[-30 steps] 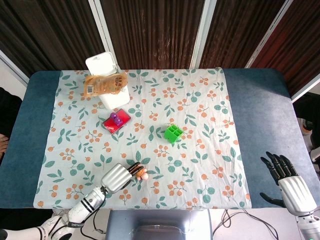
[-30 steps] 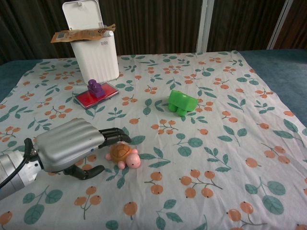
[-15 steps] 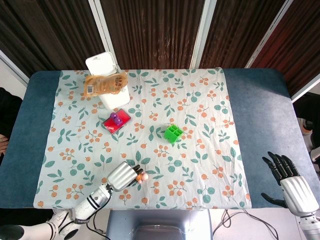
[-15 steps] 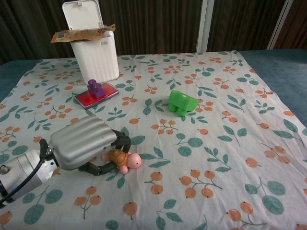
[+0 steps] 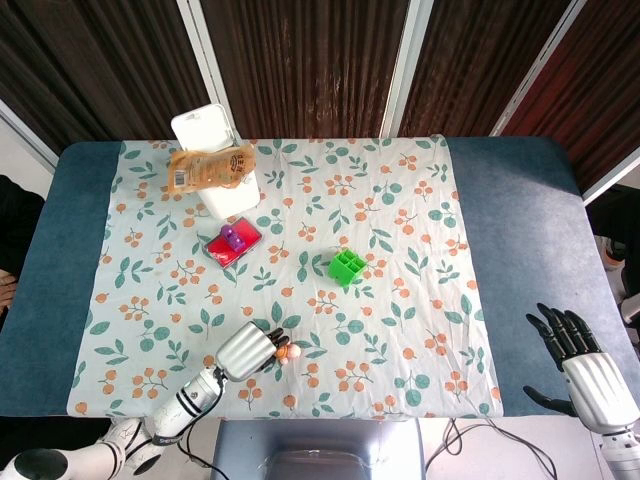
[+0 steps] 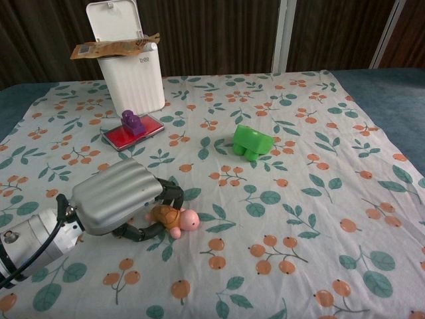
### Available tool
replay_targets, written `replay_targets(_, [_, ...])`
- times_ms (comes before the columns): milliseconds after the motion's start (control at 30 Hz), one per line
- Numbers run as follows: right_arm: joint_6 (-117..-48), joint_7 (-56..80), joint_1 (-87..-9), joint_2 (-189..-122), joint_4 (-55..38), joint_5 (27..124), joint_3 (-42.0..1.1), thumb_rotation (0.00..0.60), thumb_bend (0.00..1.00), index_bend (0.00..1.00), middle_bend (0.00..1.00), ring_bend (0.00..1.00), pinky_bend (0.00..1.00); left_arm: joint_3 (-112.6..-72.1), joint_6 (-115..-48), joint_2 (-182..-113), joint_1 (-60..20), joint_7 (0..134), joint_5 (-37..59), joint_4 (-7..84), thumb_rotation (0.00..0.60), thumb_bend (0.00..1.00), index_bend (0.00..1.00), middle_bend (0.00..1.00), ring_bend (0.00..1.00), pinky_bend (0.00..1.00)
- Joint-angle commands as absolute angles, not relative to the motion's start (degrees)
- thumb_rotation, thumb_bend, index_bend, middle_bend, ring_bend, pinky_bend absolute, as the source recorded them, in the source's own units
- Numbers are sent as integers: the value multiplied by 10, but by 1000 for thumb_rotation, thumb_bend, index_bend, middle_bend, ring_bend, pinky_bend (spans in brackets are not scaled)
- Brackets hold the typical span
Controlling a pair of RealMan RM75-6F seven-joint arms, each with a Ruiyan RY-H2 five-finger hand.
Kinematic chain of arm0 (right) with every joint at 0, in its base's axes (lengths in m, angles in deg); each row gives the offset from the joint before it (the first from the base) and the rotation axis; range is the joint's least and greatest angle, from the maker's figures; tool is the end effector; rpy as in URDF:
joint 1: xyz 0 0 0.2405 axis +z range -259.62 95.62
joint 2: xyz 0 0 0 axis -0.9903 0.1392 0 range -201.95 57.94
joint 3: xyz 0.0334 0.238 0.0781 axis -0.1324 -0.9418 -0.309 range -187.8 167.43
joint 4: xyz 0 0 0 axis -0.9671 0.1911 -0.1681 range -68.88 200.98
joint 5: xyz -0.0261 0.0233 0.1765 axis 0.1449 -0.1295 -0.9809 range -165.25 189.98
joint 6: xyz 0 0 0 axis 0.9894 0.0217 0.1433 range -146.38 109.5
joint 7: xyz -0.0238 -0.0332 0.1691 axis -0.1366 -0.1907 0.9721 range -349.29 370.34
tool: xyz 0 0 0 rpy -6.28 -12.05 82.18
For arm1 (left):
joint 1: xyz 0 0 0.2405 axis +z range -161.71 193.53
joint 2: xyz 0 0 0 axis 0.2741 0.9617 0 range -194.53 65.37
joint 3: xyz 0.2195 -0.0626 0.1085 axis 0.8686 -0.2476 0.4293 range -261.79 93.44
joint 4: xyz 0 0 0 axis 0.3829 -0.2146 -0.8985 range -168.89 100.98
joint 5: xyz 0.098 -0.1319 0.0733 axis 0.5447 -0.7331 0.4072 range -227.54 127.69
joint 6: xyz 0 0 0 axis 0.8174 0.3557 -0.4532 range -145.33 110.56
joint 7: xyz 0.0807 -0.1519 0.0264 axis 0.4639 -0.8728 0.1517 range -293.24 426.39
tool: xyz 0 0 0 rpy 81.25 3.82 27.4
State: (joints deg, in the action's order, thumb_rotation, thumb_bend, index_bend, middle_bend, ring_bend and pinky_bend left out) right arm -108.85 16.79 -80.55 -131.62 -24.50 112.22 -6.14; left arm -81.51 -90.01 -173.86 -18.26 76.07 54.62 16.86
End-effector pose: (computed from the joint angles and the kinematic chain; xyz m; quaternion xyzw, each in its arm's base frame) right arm -0.2829 -0.1655 0.1884 0.6565 -0.3720 0.4019 0.5188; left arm -0.1435 0.2798 -0.0821 -0.8278 -0.1264 -0.4277 0.3402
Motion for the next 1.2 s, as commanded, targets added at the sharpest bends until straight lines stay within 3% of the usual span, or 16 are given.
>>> replay_targets(33, [-1089, 168, -806, -1316, -245, 1122, -61, 600, 214, 0, 0, 0, 0, -811, -890, -1728, -186, 762, 538, 187, 600, 424, 228, 340, 975, 1000])
replay_targets(300, [-1089, 169, -806, -1313, -247, 1121, -62, 600, 214, 0, 0, 0, 0, -809, -878, -1715, -187, 780, 524, 215, 600, 415, 203, 297, 999, 1000])
replay_targets(467, [-1086, 171, -806, -1311, -249, 1120, -61, 600, 214, 0, 0, 0, 0, -809, -878, -1717, -189, 782, 521, 216, 600, 414, 256, 353, 1000, 1000])
replay_targets(567, [-1088, 171, -807, -1310, -249, 1120, -61, 600, 214, 0, 0, 0, 0, -808, -876, -1720, -192, 782, 520, 211, 600, 414, 342, 422, 1000, 1000])
replay_targets(800, [-1090, 173, -808, -1309, -250, 1121, -62, 600, 214, 0, 0, 0, 0, -813, -915, -1747, -188, 737, 521, 175, 600, 423, 775, 828, 1000, 1000])
replay_targets(867, [-1090, 173, -808, -1308, -249, 1121, -62, 600, 214, 0, 0, 0, 0, -811, -922, -1754, -188, 725, 523, 159, 600, 425, 825, 877, 1000, 1000])
replay_targets(1133, [-1089, 172, -808, -1308, -250, 1121, -62, 600, 214, 0, 0, 0, 0, -807, -939, -1767, -190, 714, 528, 132, 600, 431, 853, 910, 1000, 1000])
replay_targets(1200, [-1090, 172, -808, -1308, -250, 1121, -62, 600, 214, 0, 0, 0, 0, -802, -934, -1766, -190, 710, 528, 130, 600, 431, 779, 826, 1000, 1000])
